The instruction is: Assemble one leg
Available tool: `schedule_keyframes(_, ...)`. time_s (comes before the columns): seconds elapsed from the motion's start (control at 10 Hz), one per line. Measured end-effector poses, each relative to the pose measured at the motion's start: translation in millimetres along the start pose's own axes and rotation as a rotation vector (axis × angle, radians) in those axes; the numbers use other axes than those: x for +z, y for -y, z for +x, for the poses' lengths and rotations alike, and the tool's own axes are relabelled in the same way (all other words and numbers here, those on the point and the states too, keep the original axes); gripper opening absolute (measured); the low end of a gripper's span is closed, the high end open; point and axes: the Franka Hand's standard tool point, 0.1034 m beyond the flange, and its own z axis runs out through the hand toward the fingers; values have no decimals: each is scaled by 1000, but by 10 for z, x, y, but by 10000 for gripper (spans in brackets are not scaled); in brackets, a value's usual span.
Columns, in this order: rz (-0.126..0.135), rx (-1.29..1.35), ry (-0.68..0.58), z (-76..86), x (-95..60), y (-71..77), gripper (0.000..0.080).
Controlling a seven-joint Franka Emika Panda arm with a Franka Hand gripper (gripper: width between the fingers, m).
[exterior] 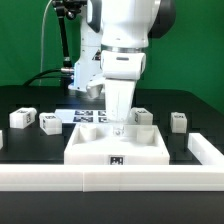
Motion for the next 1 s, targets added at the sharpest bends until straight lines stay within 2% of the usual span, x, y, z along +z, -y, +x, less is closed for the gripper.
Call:
schedule_keyframes(0.3, 7, 7, 0, -18, 43, 13, 650)
schedule_keyframes(0.4, 7, 7, 0, -18, 44, 14, 560)
schedule_keyframes(0.5, 7, 7, 0, -18, 45, 15, 560)
schedule_keyframes(0.6, 7, 7, 0, -18, 46, 16, 376)
schedule_keyframes(0.7, 7, 7, 0, -18, 46, 16, 230)
schedule_keyframes(0.8, 7, 7, 0, -18, 46, 16, 230)
schedule_keyframes(0.9, -1, 6, -3, -11, 35, -1, 65)
schedule_keyframes(1.0, -6, 6, -4, -9, 29, -13, 65)
